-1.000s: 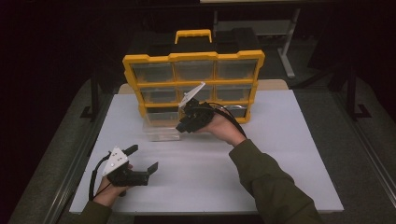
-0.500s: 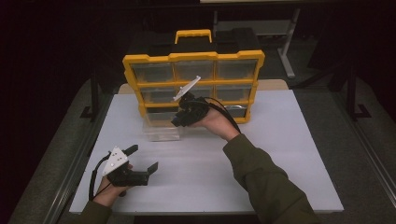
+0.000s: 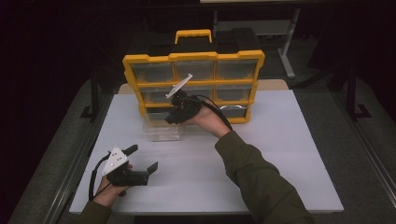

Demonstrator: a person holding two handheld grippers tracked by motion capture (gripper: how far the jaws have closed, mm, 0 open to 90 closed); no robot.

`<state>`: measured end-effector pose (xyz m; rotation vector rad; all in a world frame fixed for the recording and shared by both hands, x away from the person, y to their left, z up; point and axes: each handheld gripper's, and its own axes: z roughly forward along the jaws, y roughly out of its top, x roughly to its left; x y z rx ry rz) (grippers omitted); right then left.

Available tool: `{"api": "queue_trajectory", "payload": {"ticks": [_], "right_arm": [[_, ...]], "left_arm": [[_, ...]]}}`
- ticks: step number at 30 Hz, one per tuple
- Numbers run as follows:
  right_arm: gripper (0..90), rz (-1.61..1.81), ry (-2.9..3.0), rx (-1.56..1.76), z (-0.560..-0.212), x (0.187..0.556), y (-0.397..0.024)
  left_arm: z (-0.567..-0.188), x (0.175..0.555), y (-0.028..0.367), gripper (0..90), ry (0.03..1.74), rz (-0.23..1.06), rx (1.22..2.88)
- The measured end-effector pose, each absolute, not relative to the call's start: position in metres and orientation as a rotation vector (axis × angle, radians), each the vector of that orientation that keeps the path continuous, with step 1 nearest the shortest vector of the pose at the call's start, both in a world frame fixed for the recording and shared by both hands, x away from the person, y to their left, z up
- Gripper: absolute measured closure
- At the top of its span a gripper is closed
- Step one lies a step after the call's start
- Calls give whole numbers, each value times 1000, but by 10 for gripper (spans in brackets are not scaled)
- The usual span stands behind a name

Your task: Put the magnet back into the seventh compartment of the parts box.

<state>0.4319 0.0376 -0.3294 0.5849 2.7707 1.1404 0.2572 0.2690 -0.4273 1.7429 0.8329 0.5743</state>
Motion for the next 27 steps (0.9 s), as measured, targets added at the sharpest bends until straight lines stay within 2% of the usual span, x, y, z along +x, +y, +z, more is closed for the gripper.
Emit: {"api": "queue_trajectory", "payload": {"ticks": [15, 17, 19, 21, 23, 27], "right_arm": [[615, 1100, 2781, 589, -334, 439, 49], [587, 1115, 2776, 578, -335, 440, 49], [509, 1111, 2788, 596, -335, 440, 49], [491, 1122, 2783, 608, -334, 441, 48], [490, 1129, 2782, 635, -332, 441, 47], [548, 1156, 2767, 599, -331, 442, 45]], "left_arm": [[-427, 257, 270, 0, 836, 572, 1746], [-427, 257, 269, 0, 836, 571, 1744], [-427, 257, 270, 0, 837, 570, 1745], [-427, 257, 270, 0, 840, 567, 1741], [-427, 257, 270, 0, 837, 570, 1744], [-427, 257, 270, 0, 836, 571, 1744]]}}
